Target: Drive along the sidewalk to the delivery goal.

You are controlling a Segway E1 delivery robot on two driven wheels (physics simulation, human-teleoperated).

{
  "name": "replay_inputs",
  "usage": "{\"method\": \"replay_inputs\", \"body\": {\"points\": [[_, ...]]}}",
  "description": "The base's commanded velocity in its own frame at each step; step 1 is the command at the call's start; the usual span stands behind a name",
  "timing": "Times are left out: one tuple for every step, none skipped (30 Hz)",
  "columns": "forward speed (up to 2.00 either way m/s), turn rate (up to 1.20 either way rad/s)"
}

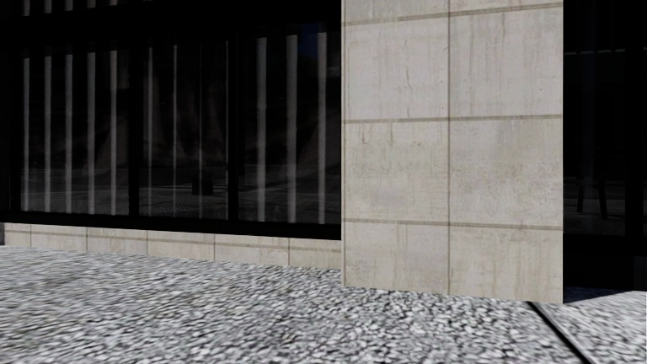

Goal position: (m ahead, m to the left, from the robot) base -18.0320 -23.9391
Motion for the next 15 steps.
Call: {"method": "replay_inputs", "body": {"points": [[0.0, 0.0], [0.0, 0.0], [0.0, 0.0], [0.0, 0.0], [0.0, 0.0], [0.0, 0.07], [0.0, 0.28], [0.0, 0.38], [0.0, 0.38], [0.0, 0.49], [0.0, 0.53], [0.0, 0.54], [0.0, 0.54], [0.0, 0.54], [0.0, 0.54]]}}
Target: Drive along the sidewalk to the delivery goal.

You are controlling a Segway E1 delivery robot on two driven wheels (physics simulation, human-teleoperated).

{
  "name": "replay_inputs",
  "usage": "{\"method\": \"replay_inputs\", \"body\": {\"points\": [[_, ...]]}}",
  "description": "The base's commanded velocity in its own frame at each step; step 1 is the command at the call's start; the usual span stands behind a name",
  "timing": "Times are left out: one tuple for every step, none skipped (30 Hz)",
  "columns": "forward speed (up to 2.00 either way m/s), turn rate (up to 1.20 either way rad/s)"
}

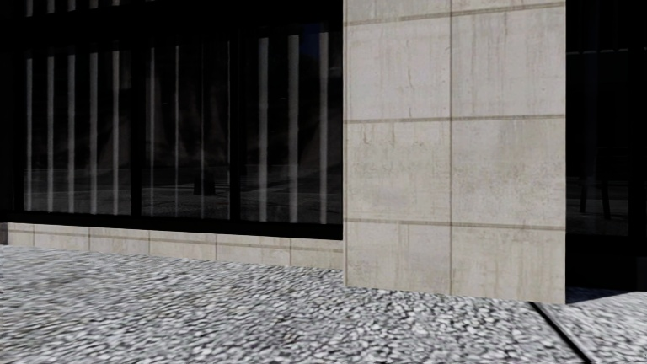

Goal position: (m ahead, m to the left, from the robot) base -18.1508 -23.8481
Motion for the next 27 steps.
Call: {"method": "replay_inputs", "body": {"points": [[0.0, 0.54], [0.0, 0.54], [0.0, 0.54], [0.0, 0.54], [0.0, 0.54], [0.0, 0.54], [0.0, 0.54], [0.0, 0.54], [0.0, 0.54], [0.0, 0.54], [0.0, 0.54], [0.0, 0.54], [0.0, 0.54], [0.0, 0.54], [0.0, 0.54], [0.0, 0.54], [0.0, 0.54], [0.0, 0.54], [0.0, 0.54], [0.0, 0.49], [0.0, 0.49], [0.0, 0.34], [0.0, 0.28], [0.0, 0.26], [0.0, 0.26], [0.0, 0.26], [0.0, 0.26]]}}
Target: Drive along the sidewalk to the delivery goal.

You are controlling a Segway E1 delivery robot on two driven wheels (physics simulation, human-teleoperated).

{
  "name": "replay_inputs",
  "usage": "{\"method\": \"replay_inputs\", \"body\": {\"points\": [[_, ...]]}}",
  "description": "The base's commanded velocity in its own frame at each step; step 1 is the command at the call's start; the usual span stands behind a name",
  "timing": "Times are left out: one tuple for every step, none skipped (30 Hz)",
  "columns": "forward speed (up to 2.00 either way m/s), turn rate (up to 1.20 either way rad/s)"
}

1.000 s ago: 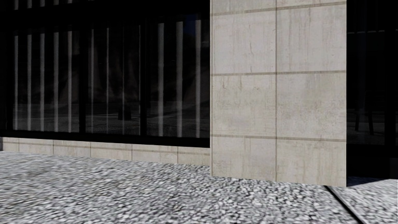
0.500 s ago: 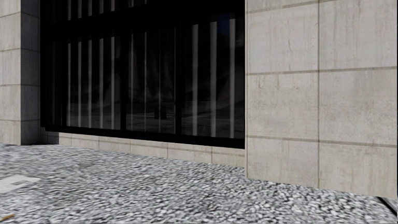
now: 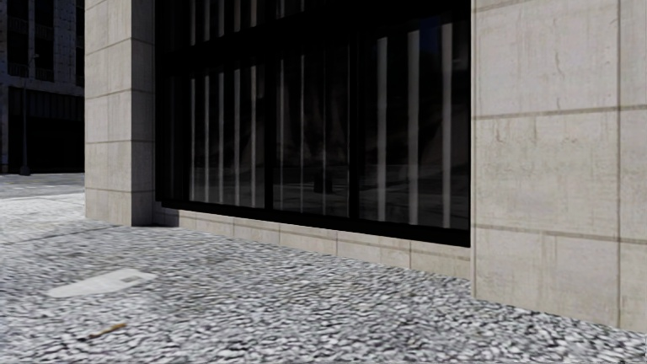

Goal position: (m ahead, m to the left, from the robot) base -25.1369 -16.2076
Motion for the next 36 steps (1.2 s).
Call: {"method": "replay_inputs", "body": {"points": [[0.0, 0.26], [0.0, 0.26], [0.0, 0.26], [0.0, 0.26], [0.0, 0.26], [0.0, 0.24], [0.0, 0.22], [0.0, 0.22], [0.0, 0.21], [0.0, 0.2], [0.0, 0.2], [0.0, 0.2], [0.0, 0.23], [0.0, 0.34], [0.0, 0.4], [0.0, 0.4], [0.0, 0.41], [0.0, 0.41], [0.0, 0.42], [0.0, 0.44], [0.0, 0.44], [0.01, 0.44], [0.06, 0.48], [0.09, 0.51], [0.09, 0.51], [0.25, 0.53], [0.43, 0.54], [0.63, 0.54], [0.63, 0.54], [0.74, 0.54], [0.88, 0.54], [1.01, 0.54], [1.06, 0.54], [1.06, 0.54], [1.09, 0.54], [1.1, 0.54]]}}
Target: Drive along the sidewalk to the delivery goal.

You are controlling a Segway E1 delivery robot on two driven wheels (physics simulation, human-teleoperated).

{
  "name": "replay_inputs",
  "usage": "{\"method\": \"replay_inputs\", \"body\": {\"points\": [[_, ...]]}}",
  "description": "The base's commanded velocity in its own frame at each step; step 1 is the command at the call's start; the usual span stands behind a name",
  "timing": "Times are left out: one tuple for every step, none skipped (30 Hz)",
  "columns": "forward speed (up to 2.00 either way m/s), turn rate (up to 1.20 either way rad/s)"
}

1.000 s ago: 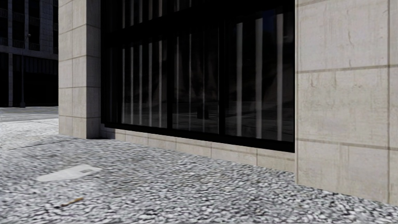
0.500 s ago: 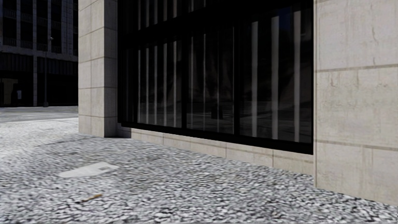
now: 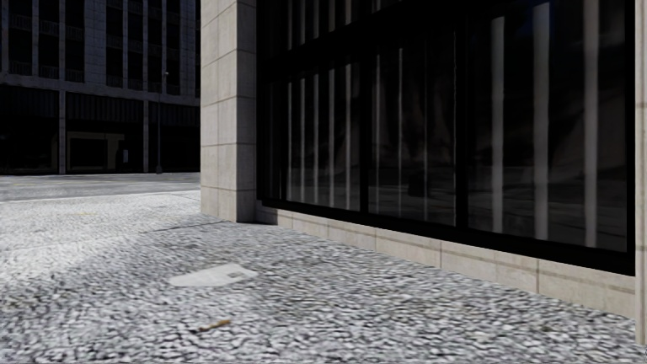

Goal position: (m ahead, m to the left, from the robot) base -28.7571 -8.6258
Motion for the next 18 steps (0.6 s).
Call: {"method": "replay_inputs", "body": {"points": [[1.13, 0.54], [1.13, 0.54], [1.17, 0.54], [1.19, 0.54], [1.21, 0.54], [1.21, 0.54], [1.21, 0.54], [1.22, 0.54], [1.22, 0.54], [1.22, 0.54], [1.22, 0.54], [1.22, 0.54], [1.22, 0.54], [1.22, 0.54], [1.22, 0.54], [1.22, 0.54], [1.22, 0.54], [1.22, 0.54]]}}
